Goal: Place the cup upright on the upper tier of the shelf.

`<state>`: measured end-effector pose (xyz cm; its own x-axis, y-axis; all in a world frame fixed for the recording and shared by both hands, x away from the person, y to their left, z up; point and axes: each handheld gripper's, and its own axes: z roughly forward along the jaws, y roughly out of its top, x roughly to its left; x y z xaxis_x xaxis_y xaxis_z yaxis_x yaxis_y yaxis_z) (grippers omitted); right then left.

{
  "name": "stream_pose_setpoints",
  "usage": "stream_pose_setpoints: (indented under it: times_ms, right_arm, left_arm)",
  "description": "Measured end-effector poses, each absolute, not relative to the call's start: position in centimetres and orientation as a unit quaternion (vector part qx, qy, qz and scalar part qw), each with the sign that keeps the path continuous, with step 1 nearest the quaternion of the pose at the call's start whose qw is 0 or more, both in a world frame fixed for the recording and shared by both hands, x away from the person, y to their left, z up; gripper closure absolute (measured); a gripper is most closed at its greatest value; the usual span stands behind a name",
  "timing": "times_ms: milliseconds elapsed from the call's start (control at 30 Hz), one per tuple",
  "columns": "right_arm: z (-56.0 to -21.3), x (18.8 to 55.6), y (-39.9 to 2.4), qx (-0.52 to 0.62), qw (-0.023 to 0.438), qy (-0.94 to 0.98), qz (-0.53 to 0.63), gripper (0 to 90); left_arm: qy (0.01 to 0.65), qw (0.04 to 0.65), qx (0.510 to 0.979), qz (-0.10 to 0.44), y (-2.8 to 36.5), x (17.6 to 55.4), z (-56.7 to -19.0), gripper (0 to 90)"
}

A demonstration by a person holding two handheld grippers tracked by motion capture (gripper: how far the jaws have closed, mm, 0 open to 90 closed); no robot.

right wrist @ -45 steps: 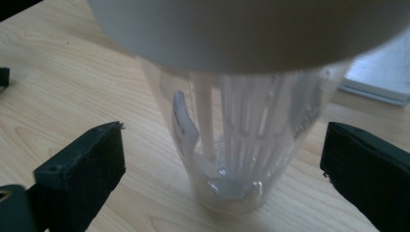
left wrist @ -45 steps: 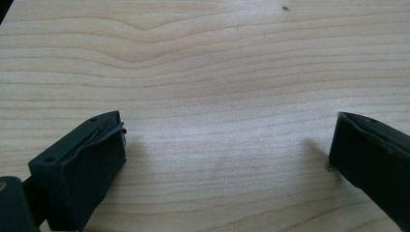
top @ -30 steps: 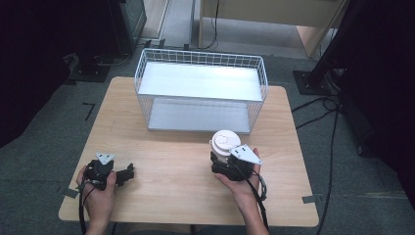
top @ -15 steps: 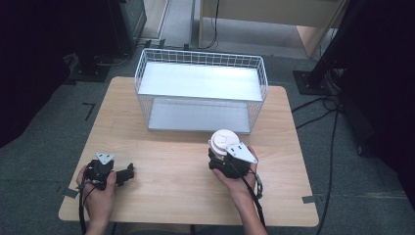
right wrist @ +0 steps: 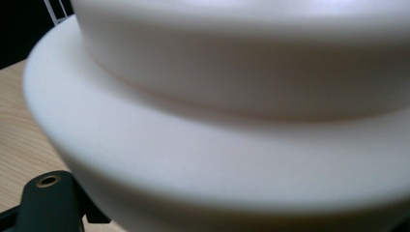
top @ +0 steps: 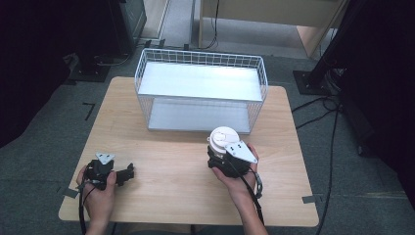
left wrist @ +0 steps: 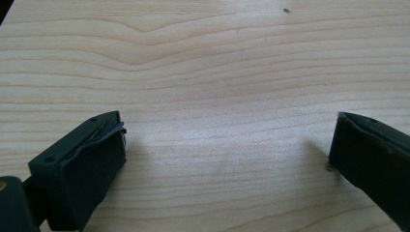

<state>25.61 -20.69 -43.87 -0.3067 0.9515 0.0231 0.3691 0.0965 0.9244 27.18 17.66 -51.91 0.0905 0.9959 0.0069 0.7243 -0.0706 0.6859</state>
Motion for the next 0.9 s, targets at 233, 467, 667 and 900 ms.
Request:
stream_pose_setpoints:
  times_ms: [233,467,667,900]
  right_arm:
    - [-42.2,25.5,-20.6,0.497,0.326,0.654,0.467,16.3]
    - [-40.8,25.6,-20.5,0.492,0.339,0.648,0.472,16.3]
    - [-39.5,25.9,-20.3,0.488,0.344,0.643,0.480,16.3]
    - [-37.6,26.3,-20.2,0.479,0.356,0.638,0.487,16.3]
  left_arm:
    - [0.625,0.269,0.688,0.251,17.7,27.2,-51.9,0.0]
    - [0.626,0.270,0.687,0.251,17.7,27.2,-51.9,0.0]
    - [0.626,0.270,0.688,0.251,17.7,27.2,-51.9,0.0]
    - [0.626,0.270,0.688,0.251,17.7,27.2,-51.9,0.0]
